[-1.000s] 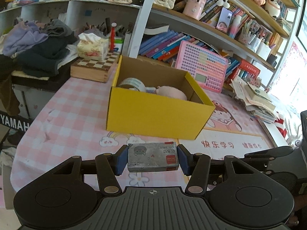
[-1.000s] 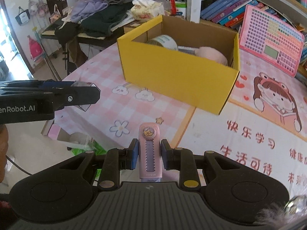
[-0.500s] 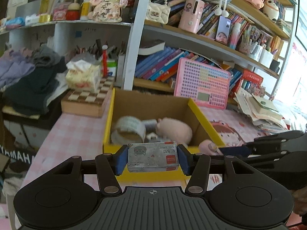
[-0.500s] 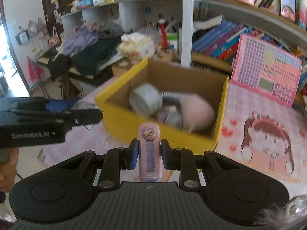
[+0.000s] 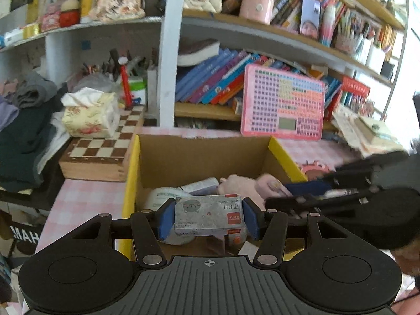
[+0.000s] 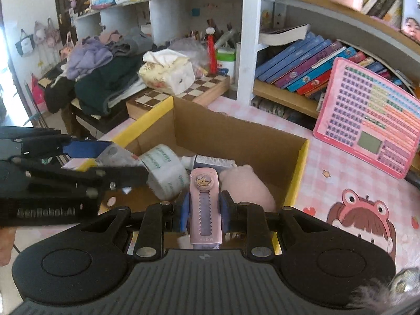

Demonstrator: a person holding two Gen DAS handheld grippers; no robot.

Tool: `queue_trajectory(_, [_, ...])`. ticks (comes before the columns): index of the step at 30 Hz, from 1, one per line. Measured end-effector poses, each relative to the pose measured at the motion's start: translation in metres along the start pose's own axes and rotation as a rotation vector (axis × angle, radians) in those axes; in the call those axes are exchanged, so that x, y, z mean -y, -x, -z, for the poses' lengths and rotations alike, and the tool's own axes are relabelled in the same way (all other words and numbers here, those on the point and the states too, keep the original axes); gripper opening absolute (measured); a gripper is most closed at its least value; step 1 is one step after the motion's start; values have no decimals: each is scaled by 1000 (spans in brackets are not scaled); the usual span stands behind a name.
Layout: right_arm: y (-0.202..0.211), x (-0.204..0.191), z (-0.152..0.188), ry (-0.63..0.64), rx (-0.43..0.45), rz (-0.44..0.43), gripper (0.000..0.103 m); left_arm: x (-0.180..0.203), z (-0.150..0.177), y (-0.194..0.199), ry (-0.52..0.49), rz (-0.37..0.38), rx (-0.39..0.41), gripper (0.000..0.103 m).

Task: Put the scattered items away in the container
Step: 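Lower both grippers into the box and open them to drop card and comb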

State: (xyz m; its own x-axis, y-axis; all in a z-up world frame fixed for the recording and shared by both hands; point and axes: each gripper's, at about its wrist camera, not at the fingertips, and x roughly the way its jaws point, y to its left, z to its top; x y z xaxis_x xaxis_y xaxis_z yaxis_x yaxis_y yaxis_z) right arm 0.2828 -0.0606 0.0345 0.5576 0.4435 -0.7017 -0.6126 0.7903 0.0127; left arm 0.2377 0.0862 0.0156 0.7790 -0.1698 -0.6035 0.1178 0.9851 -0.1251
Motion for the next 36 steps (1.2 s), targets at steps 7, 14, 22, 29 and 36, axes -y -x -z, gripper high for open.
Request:
queue_trajectory(7, [-49,26,-28,-11,-51,-39,23,2,-2,-35,-35,-11,-93,53])
queue_trajectory(14, [-101,32,-50,-56,-159,-154,23,0,-1,-62,29,7,-159,54])
queue_trajectory(22, [-129,25,-55,-59,-208,-161,23,5,2,-74,19,-19,-203,55])
queue_trajectory(29, [-119,23,-64,-51,-148,-121,58,2,0,-62,43,-32,-134,70])
queue_trajectory(36, [-93,17,-64,-71,-100,-105,59,6,0,-40,24,-45,-87,76])
